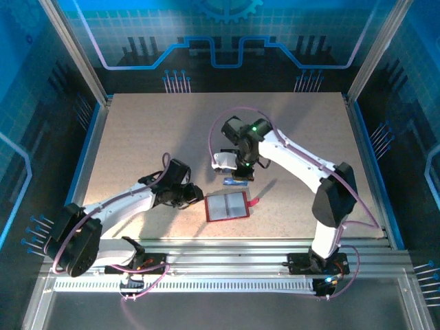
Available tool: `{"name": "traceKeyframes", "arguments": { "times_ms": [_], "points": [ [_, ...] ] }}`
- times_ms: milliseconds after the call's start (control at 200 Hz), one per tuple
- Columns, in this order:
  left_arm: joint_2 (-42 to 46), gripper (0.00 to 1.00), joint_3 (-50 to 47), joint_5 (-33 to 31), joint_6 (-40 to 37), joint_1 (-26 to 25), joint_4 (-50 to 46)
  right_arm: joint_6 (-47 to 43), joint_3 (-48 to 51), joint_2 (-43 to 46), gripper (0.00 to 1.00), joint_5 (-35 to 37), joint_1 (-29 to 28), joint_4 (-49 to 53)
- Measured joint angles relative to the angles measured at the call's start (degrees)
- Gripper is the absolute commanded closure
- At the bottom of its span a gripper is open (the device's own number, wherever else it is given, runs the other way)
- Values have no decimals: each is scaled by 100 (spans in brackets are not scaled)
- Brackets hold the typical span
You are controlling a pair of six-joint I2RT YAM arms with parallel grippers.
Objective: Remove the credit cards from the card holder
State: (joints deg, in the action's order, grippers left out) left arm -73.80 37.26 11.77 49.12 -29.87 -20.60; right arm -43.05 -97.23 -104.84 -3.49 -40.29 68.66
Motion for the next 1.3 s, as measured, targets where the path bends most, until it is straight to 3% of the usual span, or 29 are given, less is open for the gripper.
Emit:
{"name": "traceKeyframes", "arguments": {
  "times_ms": [340,730,1296],
  "points": [
    [111,68,-111,2,-2,98,-66,-533,-2201,-1567,100,-66,481,739],
    [136,68,-151,2,0,146,-63,-876,-3998,-2962,100,-122,846,1456],
    [136,68,-181,4,0,170,-59,-1060,-4240,-3526,100,-149,1001,1641]
  ]
}}
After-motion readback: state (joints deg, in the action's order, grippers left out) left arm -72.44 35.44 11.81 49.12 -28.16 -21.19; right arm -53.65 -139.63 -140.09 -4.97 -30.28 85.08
